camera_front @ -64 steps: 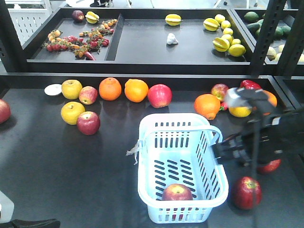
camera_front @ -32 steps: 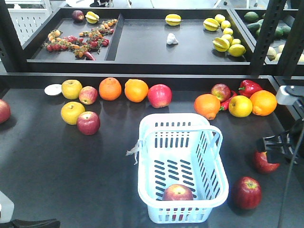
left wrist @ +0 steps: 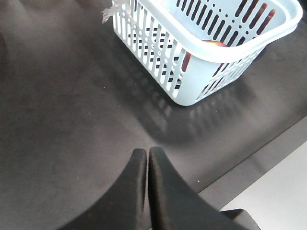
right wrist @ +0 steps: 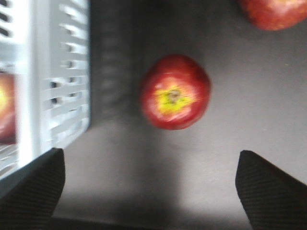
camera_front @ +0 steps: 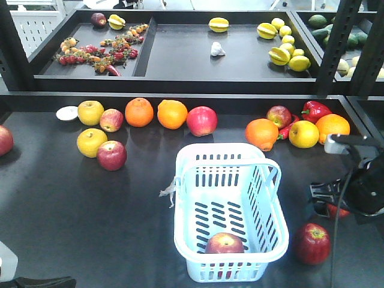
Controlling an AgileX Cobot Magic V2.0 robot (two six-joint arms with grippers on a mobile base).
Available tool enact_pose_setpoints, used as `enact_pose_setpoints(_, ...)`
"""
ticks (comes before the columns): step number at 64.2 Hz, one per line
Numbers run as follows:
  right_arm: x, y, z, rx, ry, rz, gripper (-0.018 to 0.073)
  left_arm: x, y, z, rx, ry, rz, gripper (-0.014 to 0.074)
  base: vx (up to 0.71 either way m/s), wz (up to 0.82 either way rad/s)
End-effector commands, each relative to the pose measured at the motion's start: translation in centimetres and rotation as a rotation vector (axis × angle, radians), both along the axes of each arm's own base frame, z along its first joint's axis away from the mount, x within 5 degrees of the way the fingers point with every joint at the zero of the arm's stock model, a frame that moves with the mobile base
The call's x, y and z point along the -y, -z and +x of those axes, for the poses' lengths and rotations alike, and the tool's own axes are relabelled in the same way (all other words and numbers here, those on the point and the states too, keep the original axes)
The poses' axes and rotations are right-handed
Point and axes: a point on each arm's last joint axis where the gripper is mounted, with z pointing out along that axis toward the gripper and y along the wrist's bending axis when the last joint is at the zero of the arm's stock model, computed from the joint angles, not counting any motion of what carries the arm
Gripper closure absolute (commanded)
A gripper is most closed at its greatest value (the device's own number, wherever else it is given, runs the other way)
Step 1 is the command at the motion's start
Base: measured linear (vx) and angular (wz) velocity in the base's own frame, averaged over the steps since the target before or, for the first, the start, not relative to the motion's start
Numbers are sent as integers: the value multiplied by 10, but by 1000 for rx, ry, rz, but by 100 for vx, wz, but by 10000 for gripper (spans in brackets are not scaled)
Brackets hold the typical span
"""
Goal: Pick three apples into basket with both arms
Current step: 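Move the right gripper back to another red apple and grasp it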
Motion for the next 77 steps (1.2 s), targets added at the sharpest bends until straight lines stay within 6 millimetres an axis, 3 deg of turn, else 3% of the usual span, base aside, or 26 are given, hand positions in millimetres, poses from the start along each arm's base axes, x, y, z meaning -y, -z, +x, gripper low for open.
enact_pose_setpoints(1,4,1,11,42,22,-29,-136,3,-12,5,56,-23,-57,604,0,0)
enact_pose_setpoints(17,6,35,25,-12,27,-42,-110,3,-12,5,56,-23,-57,604,0,0)
enact_pose_setpoints(36,5,46,43,-61,31,-31,-101,3,-12,5,56,-23,-57,604,0,0)
enact_pose_setpoints(69,5,101,49,-216,27,-34,-83,3,-12,5,56,-23,-57,604,0,0)
enact_pose_setpoints(77,5,107,49,-227,27,-35,-40,3,-12,5,56,-23,-57,604,0,0)
